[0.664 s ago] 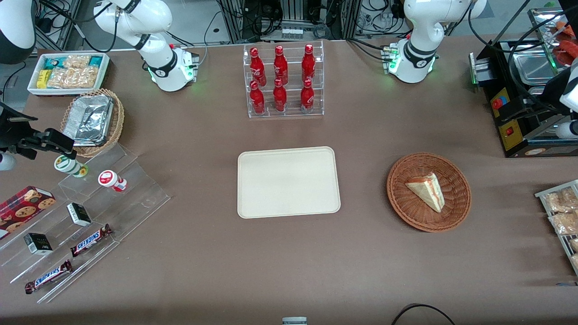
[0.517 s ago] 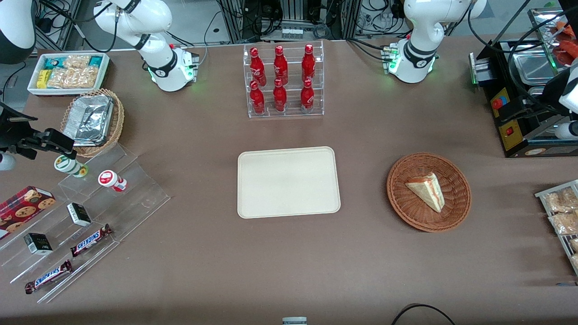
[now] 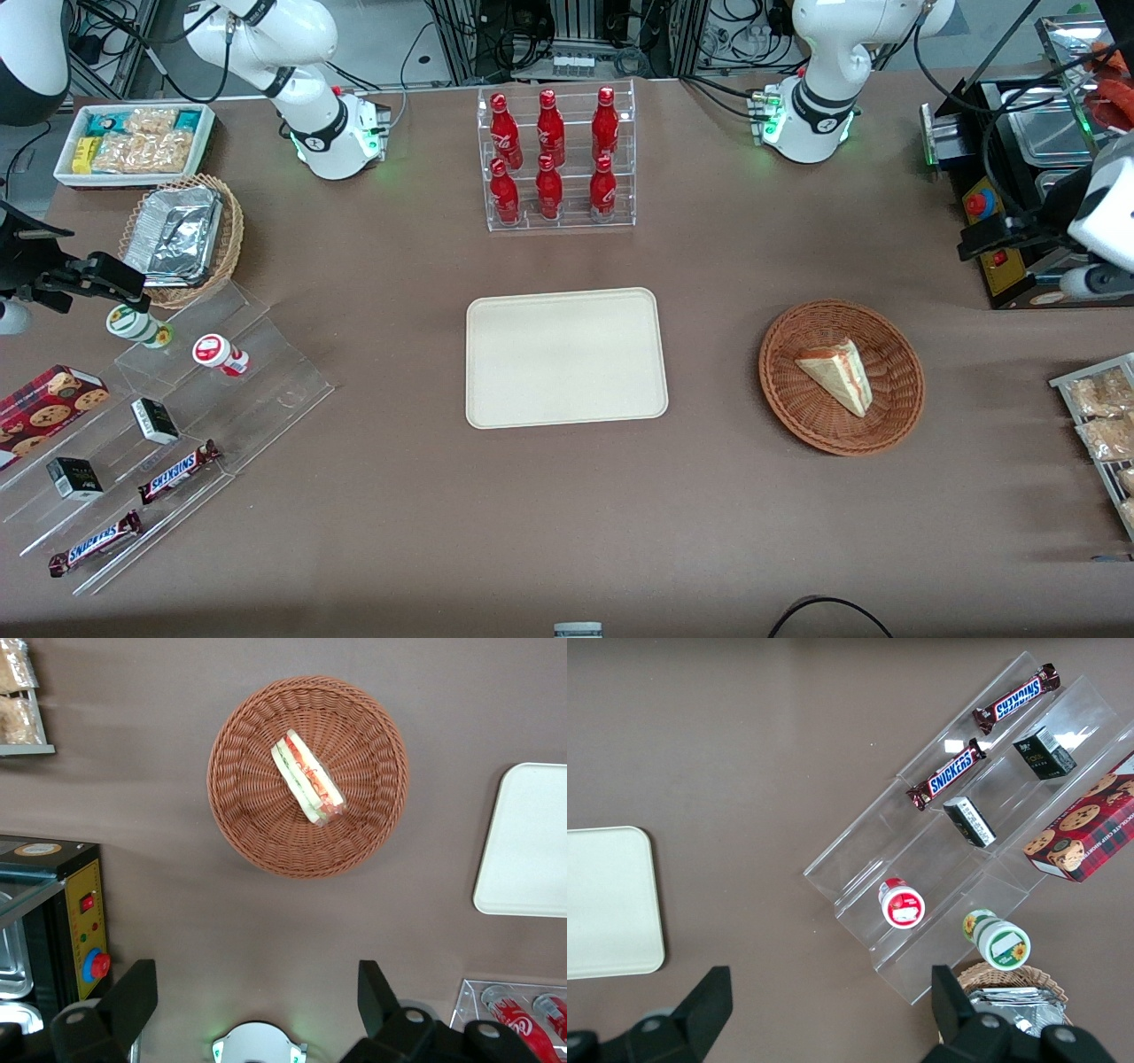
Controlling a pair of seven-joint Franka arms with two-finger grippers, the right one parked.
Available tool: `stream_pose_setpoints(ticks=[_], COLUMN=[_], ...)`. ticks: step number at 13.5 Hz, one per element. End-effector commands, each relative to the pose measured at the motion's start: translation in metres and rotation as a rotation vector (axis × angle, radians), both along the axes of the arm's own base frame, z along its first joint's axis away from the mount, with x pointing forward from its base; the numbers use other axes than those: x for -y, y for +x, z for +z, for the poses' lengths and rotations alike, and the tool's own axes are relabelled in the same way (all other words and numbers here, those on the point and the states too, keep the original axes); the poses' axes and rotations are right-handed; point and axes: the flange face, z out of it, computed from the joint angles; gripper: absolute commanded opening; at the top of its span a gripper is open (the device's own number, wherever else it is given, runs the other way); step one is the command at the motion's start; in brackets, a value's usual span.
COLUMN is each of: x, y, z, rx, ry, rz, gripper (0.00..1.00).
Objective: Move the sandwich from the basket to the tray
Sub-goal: 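Move the left gripper over the wicker basket holding the sandwich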
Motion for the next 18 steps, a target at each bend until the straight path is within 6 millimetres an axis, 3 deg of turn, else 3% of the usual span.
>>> stream_pose_setpoints(ticks=[1,6,12,15,18], x=[-0.004,-0.005,0.002,0.007,0.013], y=[0.002,-0.002,-0.007,-0.012,-0.011], z=[-0.029,-0.095,-0.154,-0.171,-0.183], rx=[0.002,0.003,0.042,0.072,0.116], ry=[-0.008,0.000,0.006,0.012,0.013], rz=[0.014,0.065,0.206,0.320,0.556], gripper=[1.00,1.00,1.00,1.00,1.00])
